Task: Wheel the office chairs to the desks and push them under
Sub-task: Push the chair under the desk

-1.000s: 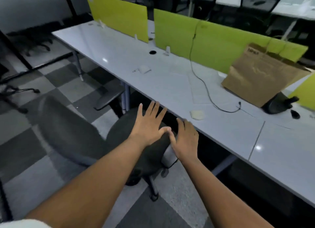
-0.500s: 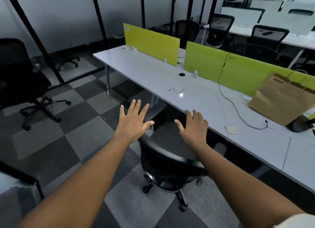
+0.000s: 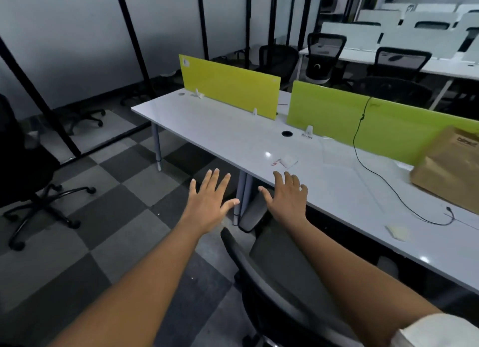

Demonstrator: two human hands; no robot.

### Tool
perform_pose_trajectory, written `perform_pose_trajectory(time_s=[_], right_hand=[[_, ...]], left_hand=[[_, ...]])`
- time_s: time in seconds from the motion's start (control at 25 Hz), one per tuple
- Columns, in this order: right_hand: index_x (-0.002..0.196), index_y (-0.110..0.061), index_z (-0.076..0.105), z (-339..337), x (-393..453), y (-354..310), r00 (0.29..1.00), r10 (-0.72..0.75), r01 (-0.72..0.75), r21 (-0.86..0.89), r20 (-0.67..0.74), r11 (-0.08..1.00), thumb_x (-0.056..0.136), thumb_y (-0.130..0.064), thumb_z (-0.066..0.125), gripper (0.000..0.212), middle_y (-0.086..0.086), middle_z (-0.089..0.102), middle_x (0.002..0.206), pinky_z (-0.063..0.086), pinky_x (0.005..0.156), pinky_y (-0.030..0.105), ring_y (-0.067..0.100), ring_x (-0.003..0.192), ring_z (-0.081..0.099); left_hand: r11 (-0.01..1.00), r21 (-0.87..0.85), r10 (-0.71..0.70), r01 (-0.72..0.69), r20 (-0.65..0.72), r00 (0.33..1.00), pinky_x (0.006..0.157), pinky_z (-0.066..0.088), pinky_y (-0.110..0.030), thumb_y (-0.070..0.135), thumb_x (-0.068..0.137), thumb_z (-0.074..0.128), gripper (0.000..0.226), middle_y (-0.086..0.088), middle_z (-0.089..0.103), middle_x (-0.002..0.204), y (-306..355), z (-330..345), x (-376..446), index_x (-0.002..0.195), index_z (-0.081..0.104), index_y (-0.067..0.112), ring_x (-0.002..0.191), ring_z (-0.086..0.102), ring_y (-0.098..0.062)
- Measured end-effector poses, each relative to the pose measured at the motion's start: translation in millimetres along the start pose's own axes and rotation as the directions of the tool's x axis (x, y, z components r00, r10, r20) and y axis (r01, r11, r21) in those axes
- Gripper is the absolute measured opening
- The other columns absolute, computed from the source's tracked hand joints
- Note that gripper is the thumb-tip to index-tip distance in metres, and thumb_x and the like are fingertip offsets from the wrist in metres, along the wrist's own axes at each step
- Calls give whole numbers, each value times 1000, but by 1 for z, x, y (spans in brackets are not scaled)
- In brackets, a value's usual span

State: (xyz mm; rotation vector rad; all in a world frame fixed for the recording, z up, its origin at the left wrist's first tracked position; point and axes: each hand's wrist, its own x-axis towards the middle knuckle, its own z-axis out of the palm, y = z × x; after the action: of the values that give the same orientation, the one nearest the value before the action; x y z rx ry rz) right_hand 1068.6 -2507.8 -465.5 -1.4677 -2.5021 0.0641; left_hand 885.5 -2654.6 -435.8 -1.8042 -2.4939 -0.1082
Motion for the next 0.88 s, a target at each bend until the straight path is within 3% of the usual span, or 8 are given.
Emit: perform_pose_trajectory(time_s=[0.2, 0.48, 0.68, 0.88], right_hand=[[146, -21, 40, 28, 48, -57, 993, 97, -94, -52, 64, 994, 96, -72, 35, 71, 7, 48, 143, 40, 100, 50, 32, 131, 44], [149, -20, 37, 59, 110, -120, 942, 336, -332, -127, 12, 935, 95, -72, 36, 75, 9, 45, 147, 40, 99, 50, 33, 131, 43], [150, -20, 34, 65, 115, -174, 854, 518, -520, -139, -54, 843, 95, -73, 34, 77, 9, 47, 144, 46, 94, 47, 32, 128, 47], [146, -19, 37, 72, 107, -193, 755, 652, -654, -131, -67, 745, 93, -73, 38, 76, 6, 59, 127, 50, 80, 42, 29, 113, 56]], left_hand=[[997, -29, 75, -75, -12, 997, 124, 9, -58, 74, 94, 12, 84, -4, -5, 170, -74, 8, 55, 163, 1, 28, 156, -9, -20], [967, -35, 252, -250, 42, 967, 123, 9, -60, 74, 94, 15, 87, -6, -6, 170, -188, 47, 148, 163, 0, 23, 156, -9, -23], [896, -57, 443, -440, 51, 895, 124, 8, -59, 72, 97, 22, 90, -2, -7, 170, -258, 63, 204, 162, -5, 16, 156, -12, -18], [782, -104, 622, -614, 92, 777, 125, 9, -57, 69, 99, 25, 87, -3, -8, 170, -252, 65, 253, 162, -7, 18, 156, -10, -20]])
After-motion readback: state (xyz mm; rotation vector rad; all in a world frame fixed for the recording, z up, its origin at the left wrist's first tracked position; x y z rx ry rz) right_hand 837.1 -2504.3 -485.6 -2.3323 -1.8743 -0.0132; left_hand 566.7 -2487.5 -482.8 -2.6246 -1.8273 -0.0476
